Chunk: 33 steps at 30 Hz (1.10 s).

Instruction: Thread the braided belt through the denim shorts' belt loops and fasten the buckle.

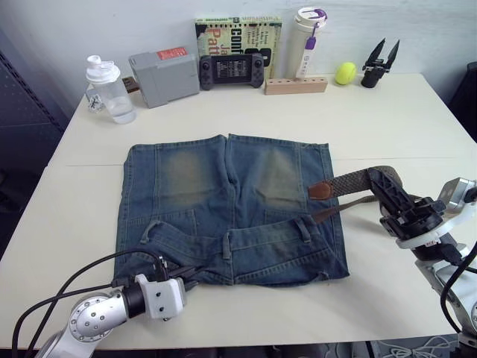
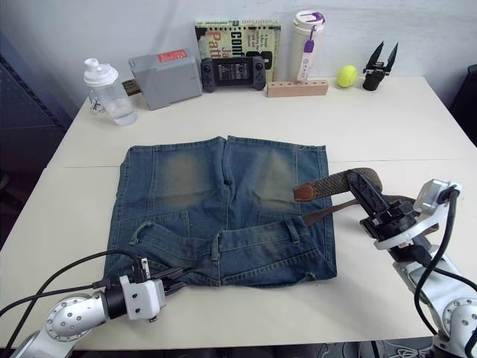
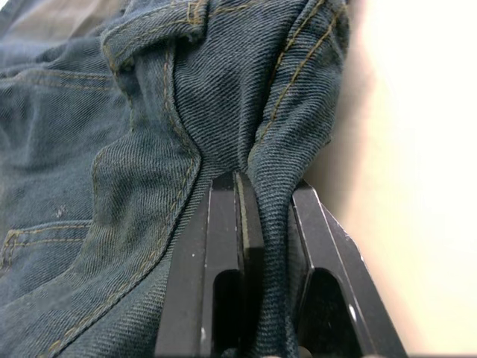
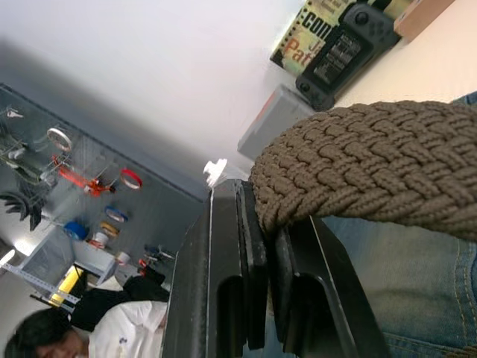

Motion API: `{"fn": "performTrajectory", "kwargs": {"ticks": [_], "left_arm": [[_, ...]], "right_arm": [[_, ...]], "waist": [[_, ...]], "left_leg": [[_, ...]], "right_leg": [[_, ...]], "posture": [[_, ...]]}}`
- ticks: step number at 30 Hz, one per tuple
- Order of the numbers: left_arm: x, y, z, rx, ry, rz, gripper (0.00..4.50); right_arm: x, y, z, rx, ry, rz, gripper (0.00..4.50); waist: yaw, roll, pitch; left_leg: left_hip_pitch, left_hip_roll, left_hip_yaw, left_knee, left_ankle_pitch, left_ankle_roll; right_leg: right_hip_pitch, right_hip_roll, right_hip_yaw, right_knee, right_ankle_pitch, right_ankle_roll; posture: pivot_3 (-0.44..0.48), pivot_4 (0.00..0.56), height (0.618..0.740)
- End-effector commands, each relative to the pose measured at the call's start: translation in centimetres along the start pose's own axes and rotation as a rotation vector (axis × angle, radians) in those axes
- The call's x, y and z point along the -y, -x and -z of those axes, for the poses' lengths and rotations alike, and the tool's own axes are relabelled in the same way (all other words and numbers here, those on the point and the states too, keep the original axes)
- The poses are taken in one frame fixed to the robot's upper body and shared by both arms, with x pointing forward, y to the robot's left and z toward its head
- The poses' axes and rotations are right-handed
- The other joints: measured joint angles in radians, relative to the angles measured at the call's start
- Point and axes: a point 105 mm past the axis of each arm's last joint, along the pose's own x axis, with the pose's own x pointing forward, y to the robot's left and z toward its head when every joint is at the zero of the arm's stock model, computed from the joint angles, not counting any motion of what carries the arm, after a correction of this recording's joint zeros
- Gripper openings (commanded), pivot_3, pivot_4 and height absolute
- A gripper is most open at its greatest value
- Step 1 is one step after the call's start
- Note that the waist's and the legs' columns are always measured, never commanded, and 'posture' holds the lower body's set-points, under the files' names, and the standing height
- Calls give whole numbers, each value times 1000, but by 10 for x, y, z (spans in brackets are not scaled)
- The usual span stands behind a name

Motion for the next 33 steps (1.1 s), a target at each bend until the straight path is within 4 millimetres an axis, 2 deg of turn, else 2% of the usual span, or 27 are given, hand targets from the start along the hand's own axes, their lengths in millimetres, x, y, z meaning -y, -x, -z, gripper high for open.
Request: {"fn": "performTrajectory", "kwargs": {"ticks": [1, 3, 7, 11, 13, 16, 19, 23, 29, 33], "left_arm": [[-5, 5, -11, 38, 42, 2, 2231], [-5, 10, -20, 74, 90, 39, 3095], [-18, 31, -47, 180, 329, 106, 3095], [-28, 55, -70, 223, 493, 261, 3095], [-41, 63, -79, 270, 552, 288, 3095], [-67, 60, -83, 344, 625, 237, 3095], [-77, 49, -82, 361, 603, 228, 3095], [-80, 33, -76, 359, 541, 230, 3095], [-75, 20, -77, 362, 473, 273, 3095], [-72, 15, -76, 355, 445, 279, 3095]], "right_arm": [[-9, -2, -4, -15, 23, -30, 0], [-7, -2, -5, -24, 29, -23, 0], [-6, -4, -8, -54, 44, -7, 0], [-5, -5, -10, -101, 50, 13, 0], [-3, -3, -8, -149, 47, 31, 0], [3, 2, -1, -235, 65, 76, 0], [9, 3, 7, -283, 76, 111, 0], [22, 7, 8, -290, 99, 182, 0], [30, 14, 7, -310, 130, 232, 0], [36, 15, 17, -348, 145, 262, 0]], "waist": [[0, 0, 0], [0, 0, 0], [1, 1, 1], [0, 2, 3], [2, 4, 4], [7, 6, 5], [4, 5, 5], [2, 5, 5], [3, 4, 5], [3, 4, 5]], "left_leg": [[0, 0, 0, 0, 0, 0], [0, -1, 0, 0, 0, 0], [-1, -1, 0, 1, 0, 0], [-1, -1, -1, 2, 0, 0], [-1, -1, -1, 2, 0, 0], [-2, -2, -1, 3, 0, 0], [-1, -2, -1, 3, 0, 0], [-1, -4, 2, 2, 0, -1], [-2, -3, 5, 2, 0, -3], [-1, -3, 5, 2, 0, -3]], "right_leg": [[0, 1, 0, 1, 0, 0], [0, 4, -1, 2, 0, 0], [0, 2, -1, 2, 0, 0], [1, 2, -1, 0, 0, 0], [1, 5, -2, 1, 0, 0], [1, 6, -2, 1, 0, 0], [2, 9, 0, 1, 1, 1], [1, 14, 2, -1, 1, 1], [0, 16, 3, -1, 1, 1], [0, 16, 4, -1, 1, 1]], "posture": [[0, 150, 726], [0, 150, 726], [0, 150, 726], [0, 150, 726], [0, 150, 726], [0, 150, 726], [0, 150, 726], [0, 150, 726], [0, 150, 726], [0, 150, 726]]}}
